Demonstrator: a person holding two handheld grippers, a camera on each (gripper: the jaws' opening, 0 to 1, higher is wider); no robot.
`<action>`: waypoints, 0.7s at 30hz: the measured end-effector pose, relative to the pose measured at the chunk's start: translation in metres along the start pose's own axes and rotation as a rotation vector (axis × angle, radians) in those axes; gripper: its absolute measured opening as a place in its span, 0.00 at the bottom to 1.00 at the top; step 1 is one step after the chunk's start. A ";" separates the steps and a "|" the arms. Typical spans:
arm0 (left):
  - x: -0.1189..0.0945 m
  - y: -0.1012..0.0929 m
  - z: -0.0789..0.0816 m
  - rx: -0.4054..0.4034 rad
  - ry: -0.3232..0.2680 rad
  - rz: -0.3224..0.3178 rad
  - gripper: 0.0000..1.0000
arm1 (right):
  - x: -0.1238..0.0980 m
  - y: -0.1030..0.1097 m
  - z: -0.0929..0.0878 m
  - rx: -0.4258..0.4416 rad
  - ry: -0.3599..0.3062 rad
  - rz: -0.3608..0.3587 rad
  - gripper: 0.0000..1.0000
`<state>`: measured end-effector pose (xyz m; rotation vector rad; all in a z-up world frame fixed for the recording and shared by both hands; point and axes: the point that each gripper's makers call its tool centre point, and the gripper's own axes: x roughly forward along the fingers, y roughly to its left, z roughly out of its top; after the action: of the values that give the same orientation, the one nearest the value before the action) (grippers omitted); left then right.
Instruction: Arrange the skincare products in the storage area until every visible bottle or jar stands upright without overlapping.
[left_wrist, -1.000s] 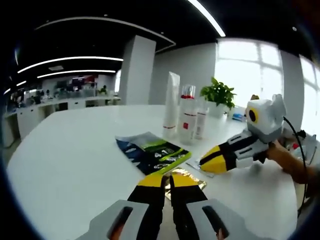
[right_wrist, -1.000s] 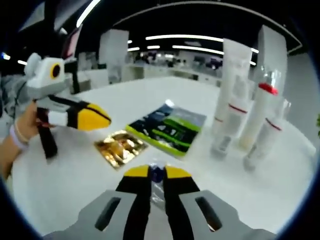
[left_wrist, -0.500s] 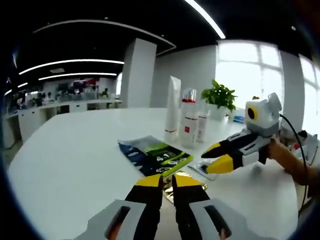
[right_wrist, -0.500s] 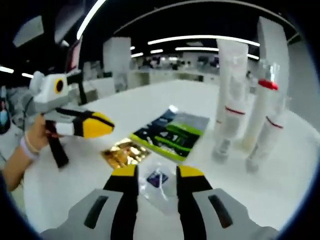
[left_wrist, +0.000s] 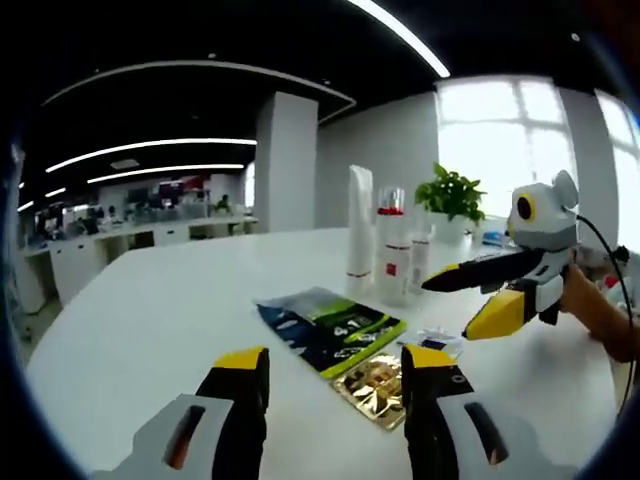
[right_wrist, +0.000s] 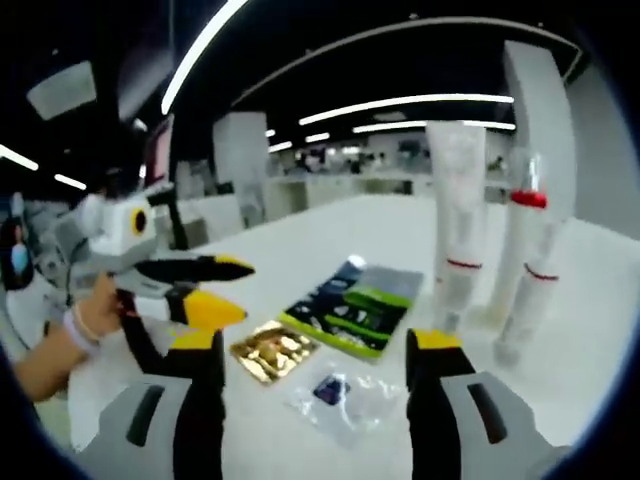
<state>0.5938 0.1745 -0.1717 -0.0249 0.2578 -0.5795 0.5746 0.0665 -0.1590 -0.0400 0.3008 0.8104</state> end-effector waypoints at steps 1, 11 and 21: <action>0.000 0.000 0.002 0.002 -0.009 -0.002 0.60 | -0.001 0.000 0.002 0.002 -0.007 0.000 0.84; -0.021 -0.049 0.035 0.006 -0.141 -0.099 0.95 | -0.037 0.012 0.023 -0.022 -0.115 0.020 1.00; -0.082 -0.084 0.075 0.123 -0.224 -0.070 0.99 | -0.121 0.024 0.060 -0.182 -0.214 -0.015 1.00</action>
<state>0.5012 0.1451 -0.0717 0.0200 0.0030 -0.6553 0.4940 0.0065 -0.0654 -0.1247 0.0239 0.8175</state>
